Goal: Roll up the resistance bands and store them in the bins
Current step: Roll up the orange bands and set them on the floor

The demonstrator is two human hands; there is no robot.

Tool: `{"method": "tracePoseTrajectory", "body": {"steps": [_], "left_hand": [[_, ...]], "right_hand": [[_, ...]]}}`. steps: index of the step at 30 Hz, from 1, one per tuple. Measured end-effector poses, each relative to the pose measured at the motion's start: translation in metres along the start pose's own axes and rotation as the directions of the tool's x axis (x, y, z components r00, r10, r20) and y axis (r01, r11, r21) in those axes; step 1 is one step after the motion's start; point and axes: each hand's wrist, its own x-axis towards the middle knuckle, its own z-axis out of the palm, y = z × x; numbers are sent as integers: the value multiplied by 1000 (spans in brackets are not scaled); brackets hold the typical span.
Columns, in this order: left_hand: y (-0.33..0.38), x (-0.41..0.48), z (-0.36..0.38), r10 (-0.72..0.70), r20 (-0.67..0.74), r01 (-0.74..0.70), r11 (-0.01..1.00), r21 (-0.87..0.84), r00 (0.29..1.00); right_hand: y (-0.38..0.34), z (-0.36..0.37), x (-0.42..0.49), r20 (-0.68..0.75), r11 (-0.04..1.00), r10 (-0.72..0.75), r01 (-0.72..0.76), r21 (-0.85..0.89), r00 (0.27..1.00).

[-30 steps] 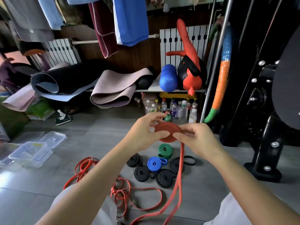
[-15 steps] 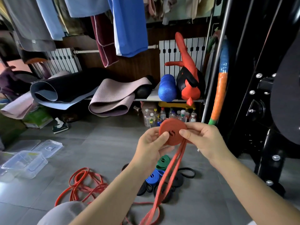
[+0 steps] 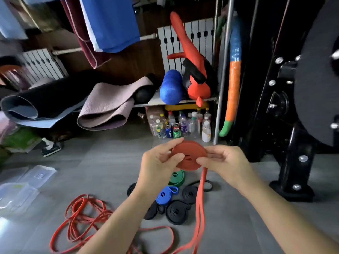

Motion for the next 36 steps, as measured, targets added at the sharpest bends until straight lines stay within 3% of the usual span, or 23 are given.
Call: {"method": "tracePoseTrajectory", "body": {"steps": [3, 5, 7, 9, 12, 14, 15, 17, 19, 21, 24, 28, 30, 31, 33, 34, 36], "left_hand": [[-5, -3, 16, -75, -79, 53, 964, -260, 994], [-13, -7, 26, -99, -79, 73, 959, -275, 992], [-21, -8, 31, -96, -41, 89, 986, -138, 995], [-26, -4, 28, -13, 2, 12, 982, 189, 1000], [-21, 6, 19, 84, 304, -247, 797, 551, 949], [-17, 13, 19, 58, 460, -371, 683, 629, 886], [-15, 14, 21, 68, 475, -390, 677, 624, 877], [-13, 15, 24, 59, 396, -279, 804, 526, 916], [-12, 13, 26, -15, 256, -63, 953, 295, 967], [-11, 11, 29, -49, 135, 39, 996, 76, 990], [-16, 6, 34, -103, 20, 105, 982, -155, 995], [-28, -12, 47, -224, 40, 214, 838, -503, 974], [-34, -17, 50, -258, 57, 249, 810, -531, 964], [-37, -16, 48, -247, 45, 240, 856, -459, 968], [-38, -11, 39, -111, 16, 112, 989, -93, 994], [-37, -7, 32, 8, 59, -16, 990, 137, 998], [-31, 1, 20, 179, 314, -317, 823, 471, 932]], "right_hand": [[5, -6, 2, -53, 998, 16, -13, 53, 998], [10, -10, -1, -63, 998, 28, -24, 56, 998], [14, -16, -4, -45, 999, 26, -28, -31, 999], [16, -20, -7, 27, 992, 46, -43, -116, 999], [21, -22, -11, 114, 964, 85, -53, -262, 990], [23, -22, -12, 104, 954, 83, -48, -297, 991], [23, -22, -13, 83, 959, 73, -47, -279, 994], [21, -25, -15, 21, 978, 49, -44, -205, 999], [17, -31, -15, -28, 993, 51, -53, -103, 998], [15, -34, -16, -34, 997, 65, -66, -27, 997], [14, -29, -16, -30, 997, 62, -61, 44, 998], [20, -23, -16, -108, 983, 77, -58, 172, 991], [23, -23, -15, -114, 989, 75, -60, 133, 991], [24, -23, -15, -101, 995, 70, -62, 84, 992], [24, -24, -13, -46, 998, 68, -68, 4, 997], [24, -23, -13, -14, 997, 75, -76, -22, 997], [22, -22, -12, 41, 993, 77, -73, -87, 996]]}}
